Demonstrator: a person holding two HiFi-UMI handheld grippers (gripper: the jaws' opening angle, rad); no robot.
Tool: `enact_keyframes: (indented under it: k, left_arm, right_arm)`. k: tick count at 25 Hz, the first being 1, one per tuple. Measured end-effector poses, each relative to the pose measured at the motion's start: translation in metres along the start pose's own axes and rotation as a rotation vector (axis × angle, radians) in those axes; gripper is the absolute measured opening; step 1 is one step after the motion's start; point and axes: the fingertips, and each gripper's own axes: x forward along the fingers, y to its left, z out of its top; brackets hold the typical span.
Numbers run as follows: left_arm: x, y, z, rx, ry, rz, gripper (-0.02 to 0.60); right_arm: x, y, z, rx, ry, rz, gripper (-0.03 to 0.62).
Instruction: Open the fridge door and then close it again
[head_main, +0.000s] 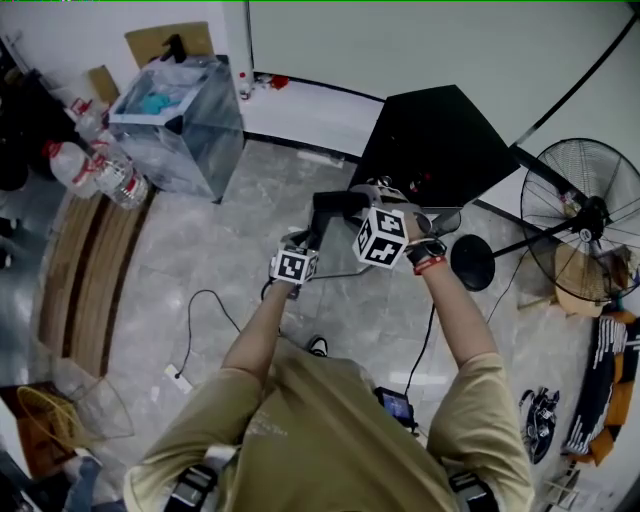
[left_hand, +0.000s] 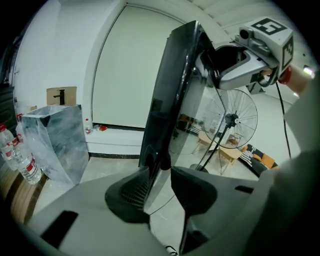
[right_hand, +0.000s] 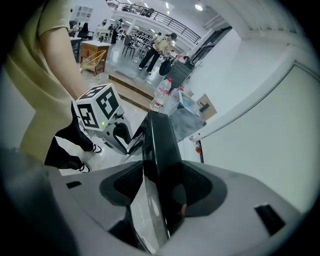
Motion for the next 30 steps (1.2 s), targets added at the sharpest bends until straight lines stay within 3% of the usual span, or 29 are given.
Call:
enact_keyframes:
  k: [19, 25, 30]
  left_arm:
    - [-0.036, -0.044, -0.043, -0.027, -0.006, 0.040, 0.135]
    - [-0.046, -0.052, -0.049, -0.049, 0.026, 0.019, 0.135]
    - [-0.062, -0.050, -0.035, -0.048, -0.066, 0.009, 0.135]
  right_arm:
    - [-0.028, 0.049, 0.001, -0.090, -0.006, -0.013, 0.262]
    - [-0.033, 0.055, 0.001, -0.103, -0.017, -0.003, 0.264]
    - [-0.043, 0.053, 0.005, -0.055, -0.059, -0.037, 0.264]
